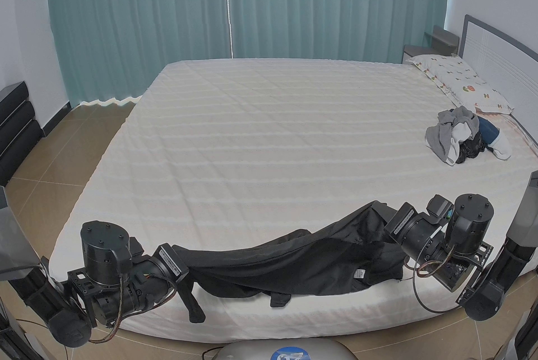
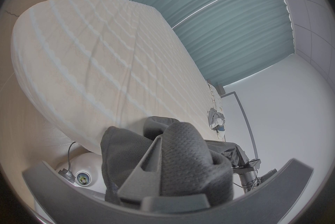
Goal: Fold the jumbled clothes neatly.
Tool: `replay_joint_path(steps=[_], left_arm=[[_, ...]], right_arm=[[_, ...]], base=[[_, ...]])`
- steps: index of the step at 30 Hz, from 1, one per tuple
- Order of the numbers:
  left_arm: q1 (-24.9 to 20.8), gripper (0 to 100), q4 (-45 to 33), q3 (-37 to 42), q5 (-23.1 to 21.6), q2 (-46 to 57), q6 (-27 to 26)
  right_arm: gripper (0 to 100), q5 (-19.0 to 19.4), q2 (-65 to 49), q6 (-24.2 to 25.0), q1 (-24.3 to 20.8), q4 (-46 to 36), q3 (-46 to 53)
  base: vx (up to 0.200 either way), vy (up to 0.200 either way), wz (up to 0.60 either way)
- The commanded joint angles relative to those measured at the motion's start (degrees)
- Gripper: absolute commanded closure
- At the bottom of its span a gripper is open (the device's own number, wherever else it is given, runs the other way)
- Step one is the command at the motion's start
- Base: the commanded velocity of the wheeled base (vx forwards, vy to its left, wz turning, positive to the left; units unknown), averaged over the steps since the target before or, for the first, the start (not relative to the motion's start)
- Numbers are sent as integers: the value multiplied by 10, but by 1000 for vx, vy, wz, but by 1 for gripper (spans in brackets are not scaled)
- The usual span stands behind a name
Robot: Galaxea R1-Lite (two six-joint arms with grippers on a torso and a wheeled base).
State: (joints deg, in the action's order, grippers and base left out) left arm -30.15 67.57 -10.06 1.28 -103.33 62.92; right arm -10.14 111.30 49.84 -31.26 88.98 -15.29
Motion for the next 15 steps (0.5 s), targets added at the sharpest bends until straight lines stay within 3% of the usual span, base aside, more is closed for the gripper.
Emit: replay_joint_path(steps=[1, 15], left_arm=[[0, 100, 0, -1, 0, 0, 0], [-1, 100, -1, -1, 0, -1, 1]], right_arm=[[100, 0, 0, 0, 0, 7, 0], [100, 0, 0, 0, 1, 7, 0]], base=[[0, 0, 0], [0, 0, 0]])
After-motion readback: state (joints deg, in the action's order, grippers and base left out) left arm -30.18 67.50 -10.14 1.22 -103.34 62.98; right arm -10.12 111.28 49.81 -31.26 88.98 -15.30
